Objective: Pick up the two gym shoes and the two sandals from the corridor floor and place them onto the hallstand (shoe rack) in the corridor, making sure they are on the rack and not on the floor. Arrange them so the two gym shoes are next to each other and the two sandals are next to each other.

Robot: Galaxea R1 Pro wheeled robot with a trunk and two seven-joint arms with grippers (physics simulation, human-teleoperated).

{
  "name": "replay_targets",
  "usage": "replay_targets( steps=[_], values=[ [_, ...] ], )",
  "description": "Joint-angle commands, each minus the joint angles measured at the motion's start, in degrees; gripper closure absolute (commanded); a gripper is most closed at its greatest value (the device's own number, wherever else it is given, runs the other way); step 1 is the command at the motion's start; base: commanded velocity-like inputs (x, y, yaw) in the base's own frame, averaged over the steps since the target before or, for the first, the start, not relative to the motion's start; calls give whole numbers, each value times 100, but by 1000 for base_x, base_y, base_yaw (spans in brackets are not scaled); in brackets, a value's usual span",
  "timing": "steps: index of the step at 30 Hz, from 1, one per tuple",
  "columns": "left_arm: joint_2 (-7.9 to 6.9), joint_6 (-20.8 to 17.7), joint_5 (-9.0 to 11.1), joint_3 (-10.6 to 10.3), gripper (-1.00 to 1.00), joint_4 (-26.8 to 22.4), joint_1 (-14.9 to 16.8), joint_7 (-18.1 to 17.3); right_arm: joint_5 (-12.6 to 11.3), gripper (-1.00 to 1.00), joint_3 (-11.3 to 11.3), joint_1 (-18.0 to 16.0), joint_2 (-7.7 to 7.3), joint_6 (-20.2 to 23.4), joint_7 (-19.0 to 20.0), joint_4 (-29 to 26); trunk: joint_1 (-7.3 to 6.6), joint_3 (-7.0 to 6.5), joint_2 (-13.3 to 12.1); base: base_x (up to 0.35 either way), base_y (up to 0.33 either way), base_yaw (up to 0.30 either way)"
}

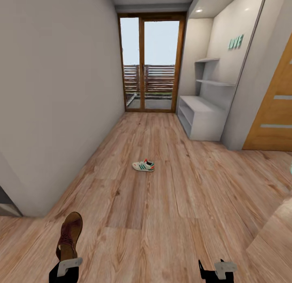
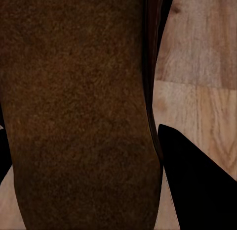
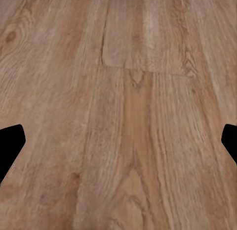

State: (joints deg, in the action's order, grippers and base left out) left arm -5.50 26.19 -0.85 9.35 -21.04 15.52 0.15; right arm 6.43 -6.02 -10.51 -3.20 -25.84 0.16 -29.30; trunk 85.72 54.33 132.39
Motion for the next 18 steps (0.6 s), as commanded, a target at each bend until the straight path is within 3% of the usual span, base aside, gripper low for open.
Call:
replay_targets(
  steps=[1,18],
  values=[
    [0,18,-21,14,100,4,4,3,60,-100,-30,-3,4,-18,2,4,2,5,2,338,0,0],
    [-3,18,-21,14,100,-2,4,3,66,-100,-23,-3,10,-23,-2,15,2,5,2,338,-28,0]
  ],
)
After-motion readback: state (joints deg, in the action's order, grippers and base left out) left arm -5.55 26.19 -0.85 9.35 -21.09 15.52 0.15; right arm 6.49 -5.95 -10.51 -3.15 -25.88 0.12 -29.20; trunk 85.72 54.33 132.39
